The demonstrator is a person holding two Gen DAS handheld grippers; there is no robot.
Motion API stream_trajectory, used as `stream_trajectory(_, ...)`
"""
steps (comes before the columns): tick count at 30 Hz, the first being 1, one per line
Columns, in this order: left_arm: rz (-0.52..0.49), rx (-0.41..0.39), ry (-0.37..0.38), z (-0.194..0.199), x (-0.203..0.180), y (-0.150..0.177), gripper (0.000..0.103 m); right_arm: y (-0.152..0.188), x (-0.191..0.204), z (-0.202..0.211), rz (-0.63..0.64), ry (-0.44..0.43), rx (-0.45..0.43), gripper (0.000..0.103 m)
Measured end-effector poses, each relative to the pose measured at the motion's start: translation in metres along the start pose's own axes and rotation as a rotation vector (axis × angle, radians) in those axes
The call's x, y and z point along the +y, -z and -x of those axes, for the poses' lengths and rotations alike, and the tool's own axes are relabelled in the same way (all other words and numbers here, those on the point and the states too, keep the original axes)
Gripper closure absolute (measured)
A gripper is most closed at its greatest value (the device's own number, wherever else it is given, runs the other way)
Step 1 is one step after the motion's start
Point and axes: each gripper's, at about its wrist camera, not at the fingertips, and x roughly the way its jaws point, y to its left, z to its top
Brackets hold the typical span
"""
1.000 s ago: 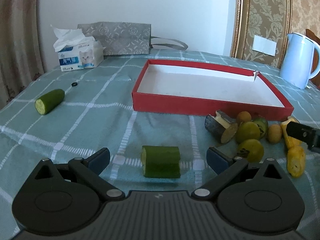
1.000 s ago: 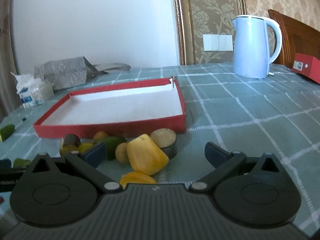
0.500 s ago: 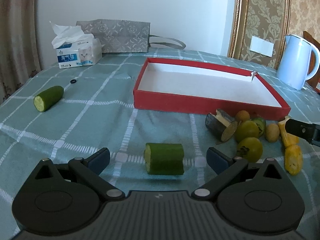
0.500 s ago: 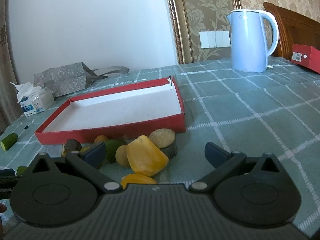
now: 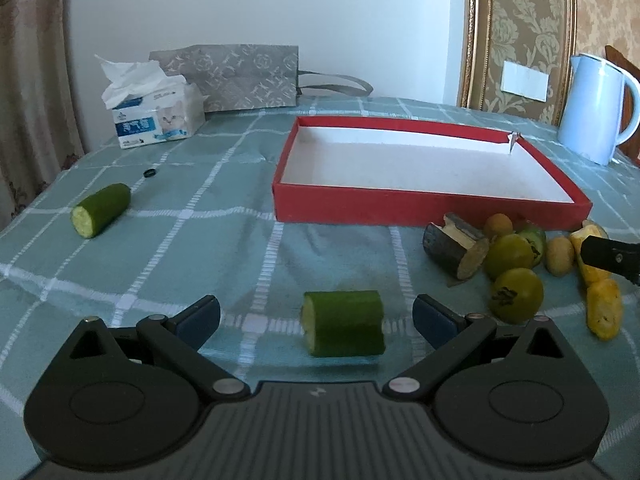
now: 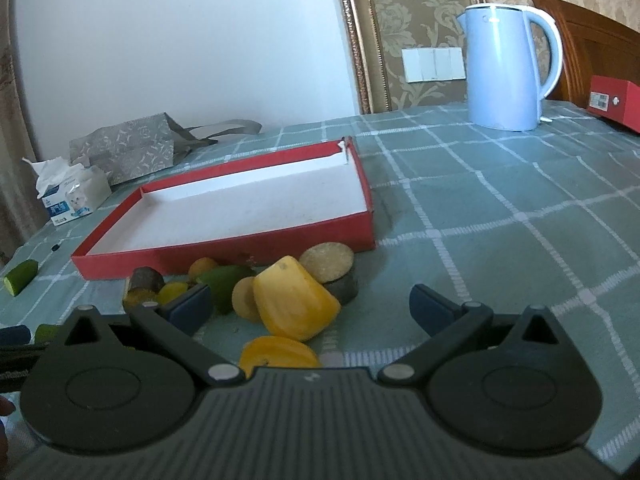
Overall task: Organize fruits
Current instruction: 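Move the left tool toward the cucumber chunk on the cloth, then close the left gripper on the cucumber chunk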
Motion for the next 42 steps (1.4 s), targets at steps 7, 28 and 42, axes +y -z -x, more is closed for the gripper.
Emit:
stream_trajectory(7, 0.022, 0.005, -0.002, -0.001, 0.001, 0.003, 0.001, 0.000, -0.002, -0.001, -0.014, -0.001, 0.012, 0.000)
stream_trajectory(28, 0.006, -0.025, -0.010, 0.002, -0.001, 0.004, 0.052, 0.002, 0.000, 0.004, 0.007, 0.007, -0.013, 0.000)
stream_trajectory(42, 0.029, -0.038, 0.024, 0.003, -0.003, 0.001, 0.066, -0.004, -0.047, 0.023, 0.003, 0.072, -0.011, 0.000)
